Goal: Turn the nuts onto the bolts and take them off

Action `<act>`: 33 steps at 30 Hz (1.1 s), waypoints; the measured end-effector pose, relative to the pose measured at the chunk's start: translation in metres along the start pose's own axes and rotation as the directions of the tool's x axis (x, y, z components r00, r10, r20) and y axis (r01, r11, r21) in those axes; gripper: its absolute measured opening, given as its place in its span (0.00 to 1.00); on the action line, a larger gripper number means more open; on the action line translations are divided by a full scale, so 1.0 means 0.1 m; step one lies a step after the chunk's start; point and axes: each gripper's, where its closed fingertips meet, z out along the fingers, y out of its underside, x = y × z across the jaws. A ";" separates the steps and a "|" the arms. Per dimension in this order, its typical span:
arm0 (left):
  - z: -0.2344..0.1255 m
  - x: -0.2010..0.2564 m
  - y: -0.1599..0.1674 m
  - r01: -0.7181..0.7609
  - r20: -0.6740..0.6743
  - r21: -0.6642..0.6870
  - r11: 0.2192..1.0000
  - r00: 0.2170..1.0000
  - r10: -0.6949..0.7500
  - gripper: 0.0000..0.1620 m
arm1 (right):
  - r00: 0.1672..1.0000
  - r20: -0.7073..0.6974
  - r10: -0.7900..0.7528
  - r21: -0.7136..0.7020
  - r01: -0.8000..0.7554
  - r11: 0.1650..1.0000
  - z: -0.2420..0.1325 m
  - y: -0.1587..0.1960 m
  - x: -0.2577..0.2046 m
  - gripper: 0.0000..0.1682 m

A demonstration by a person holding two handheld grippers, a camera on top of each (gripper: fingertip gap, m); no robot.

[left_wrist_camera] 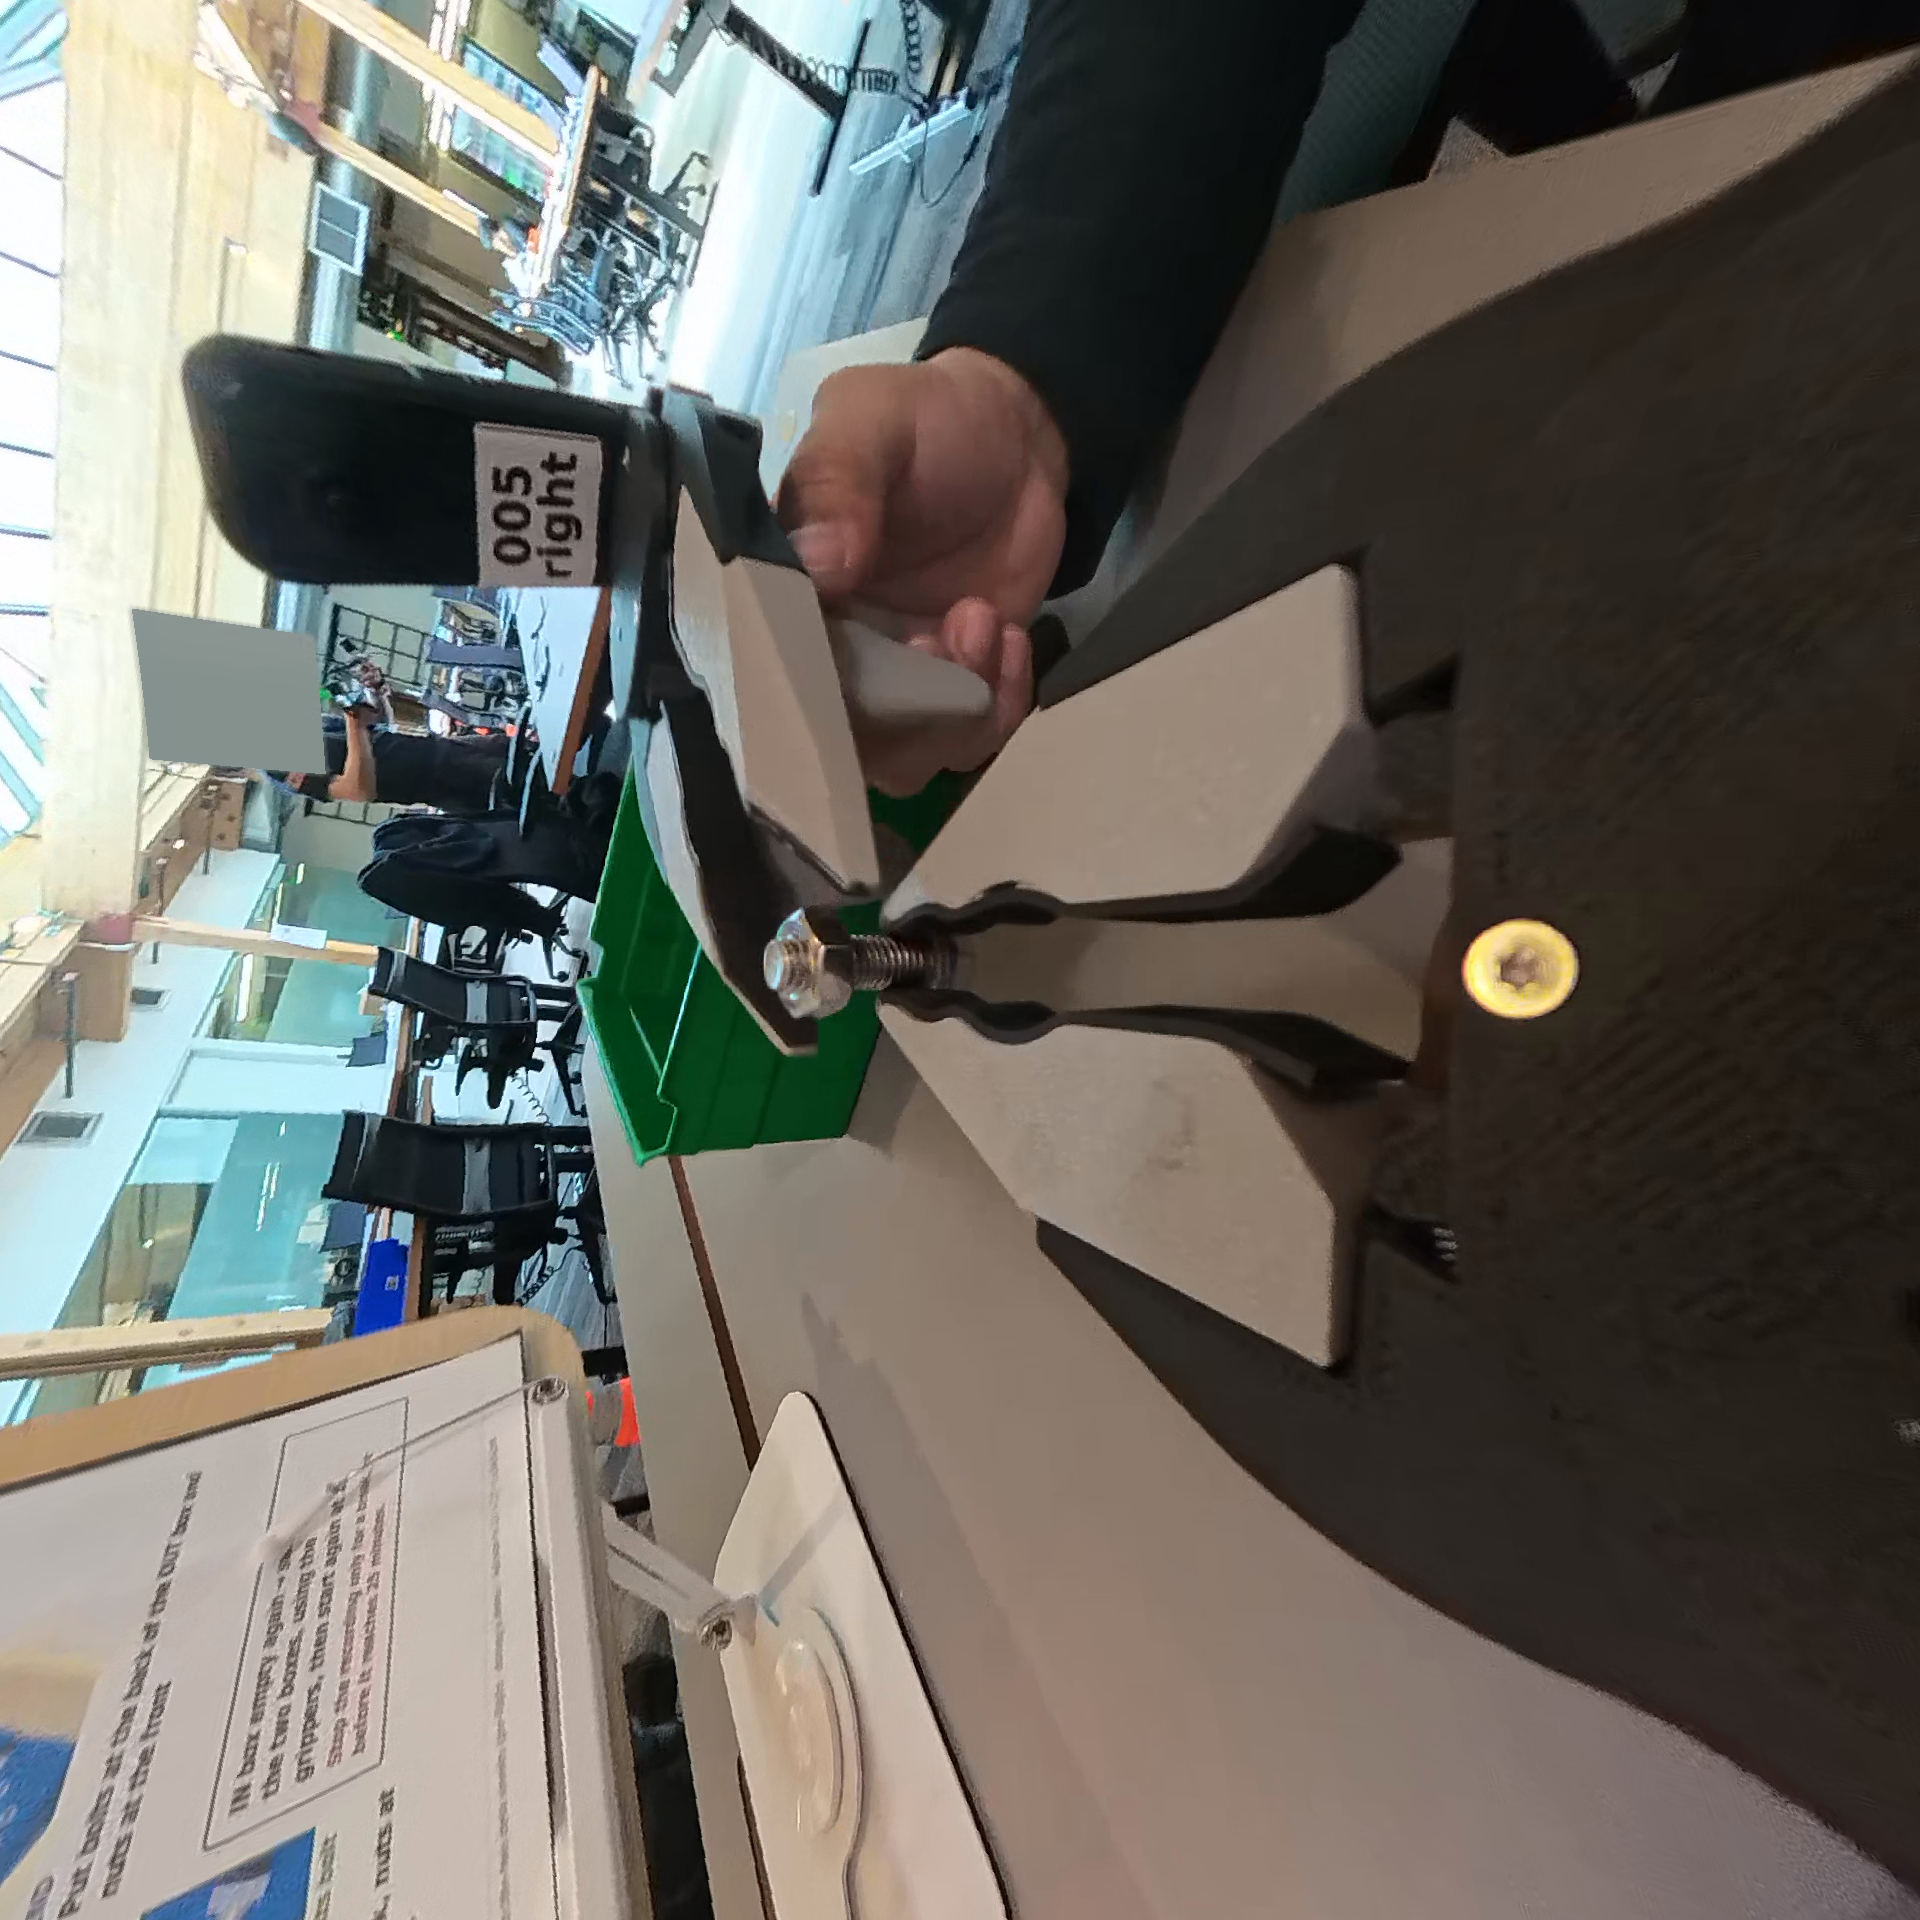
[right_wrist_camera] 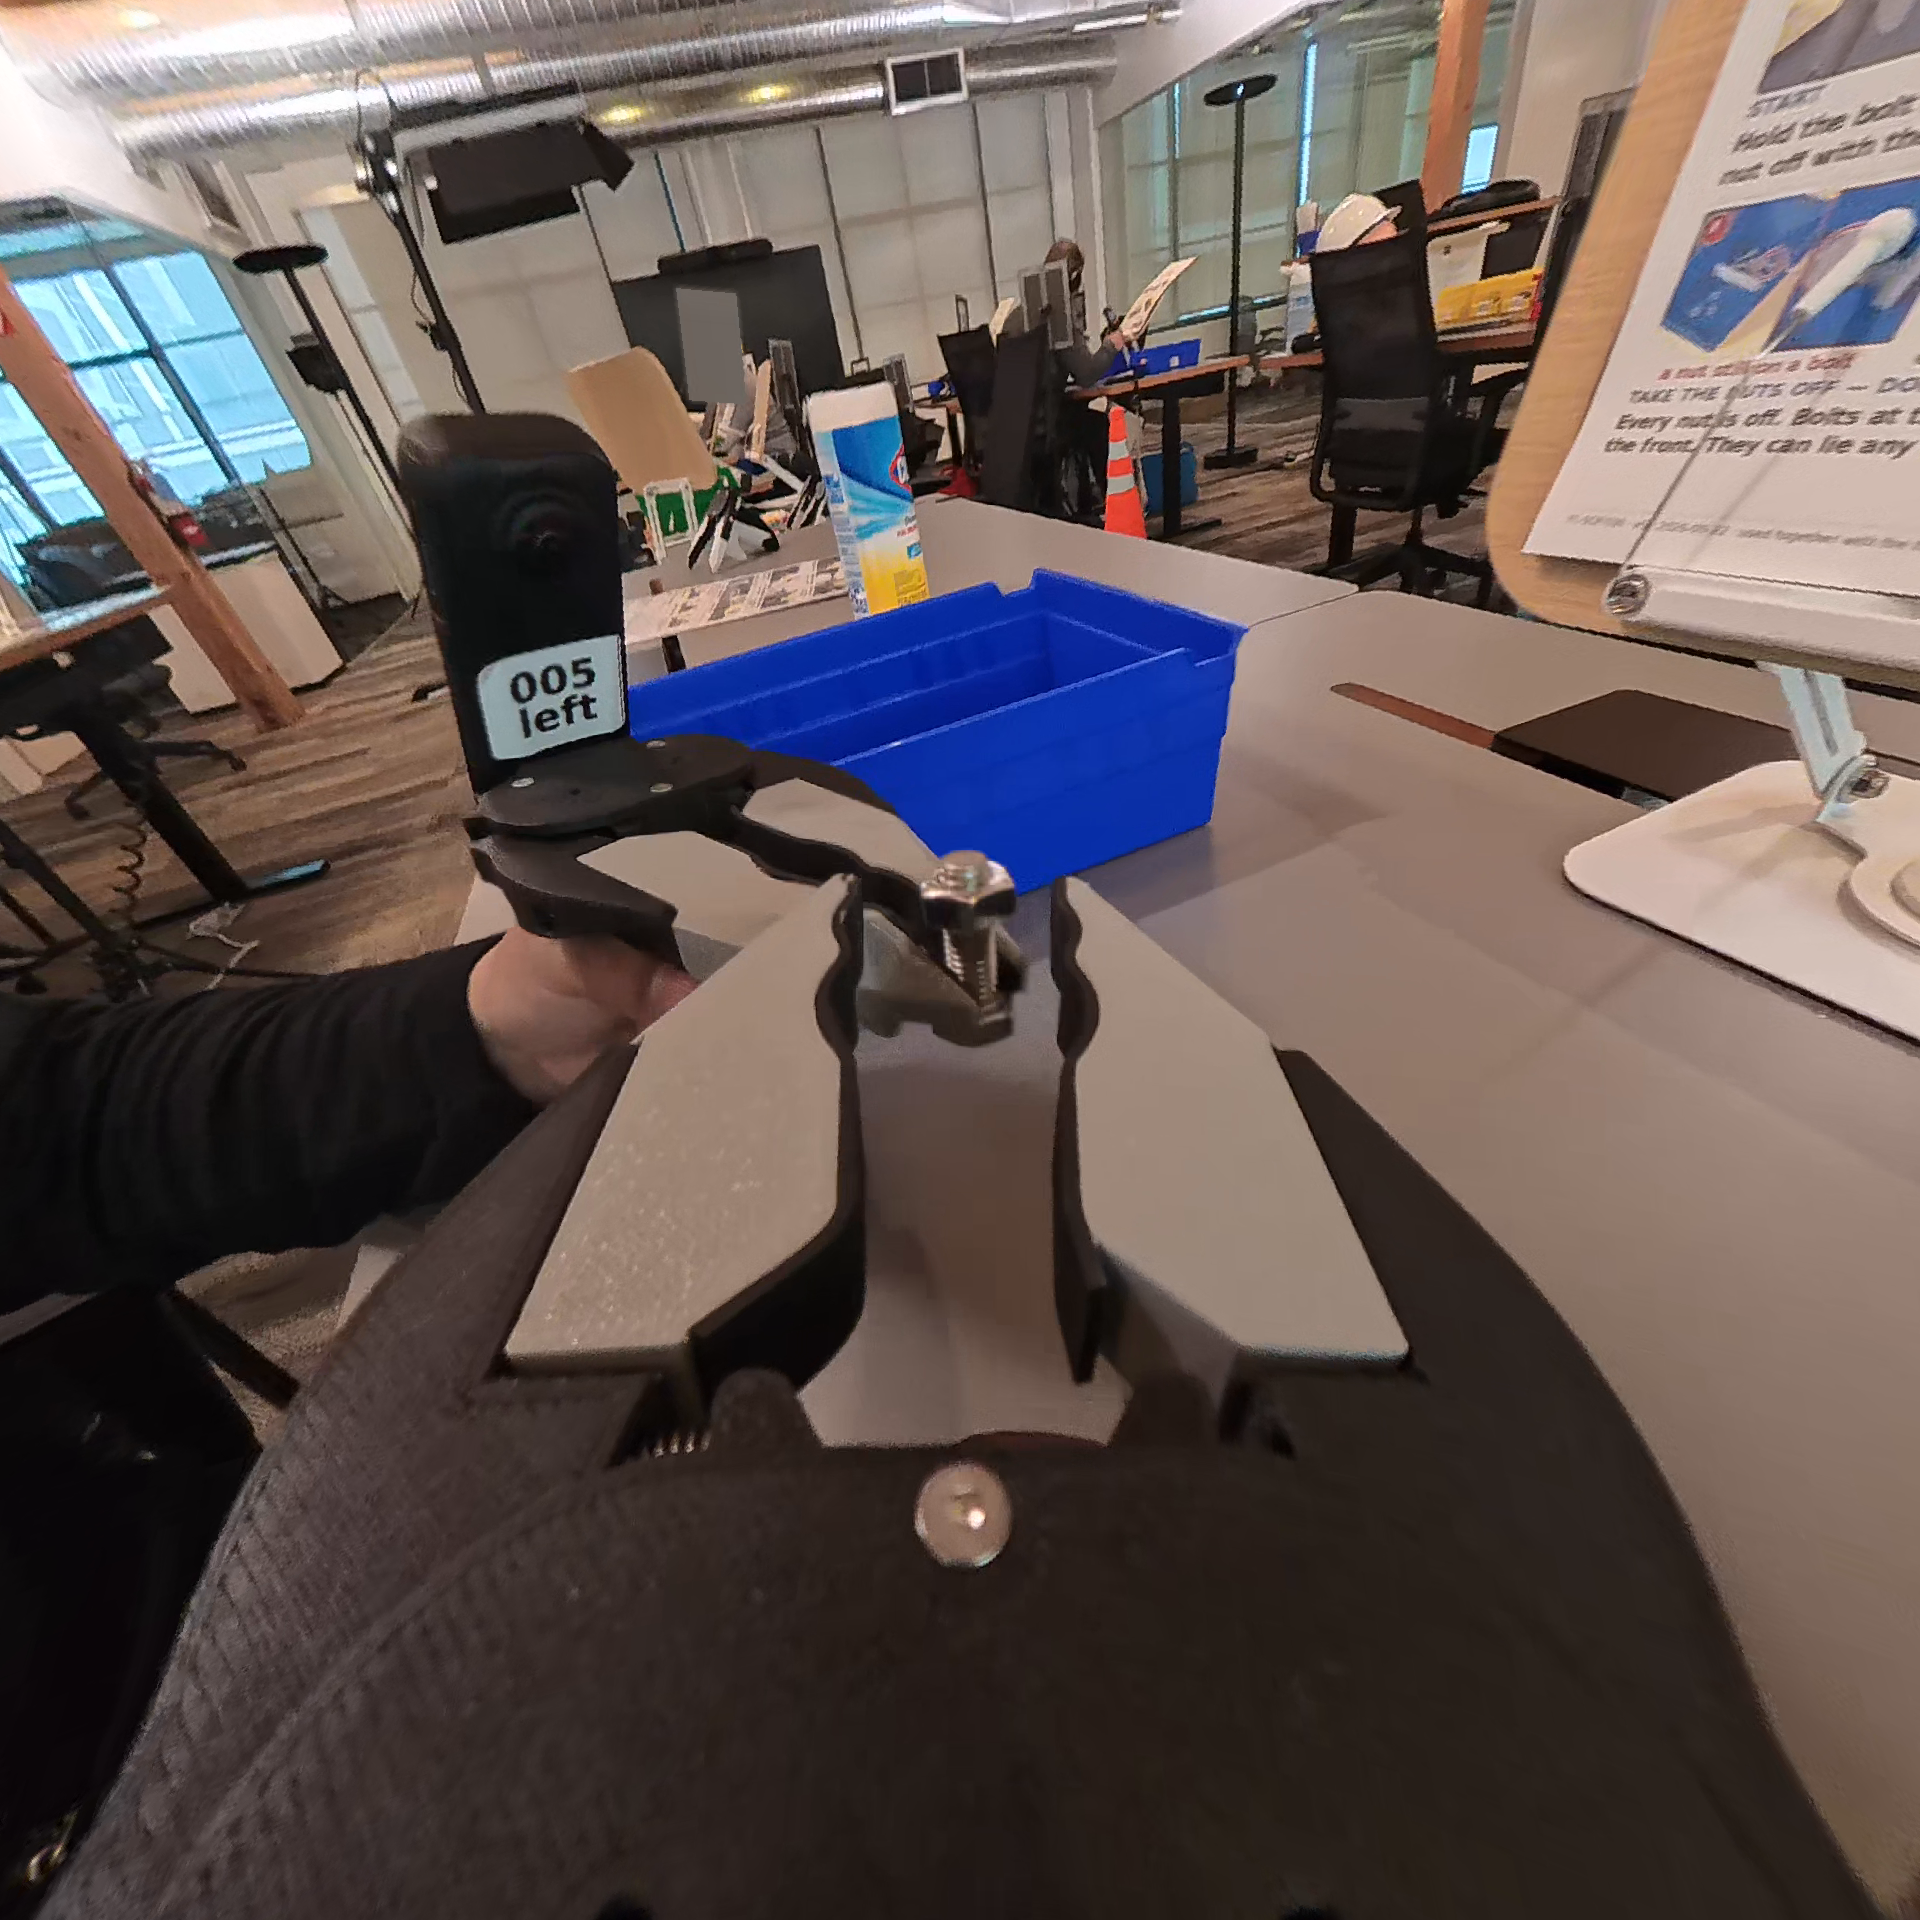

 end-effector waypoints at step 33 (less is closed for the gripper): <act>0.01 0.05 -0.01 -0.014 -0.011 0.002 1.000 1.000 0.014 0.04 | 0.999 0.003 -0.032 0.008 0.032 0.999 -0.05 -0.05 -0.02 0.18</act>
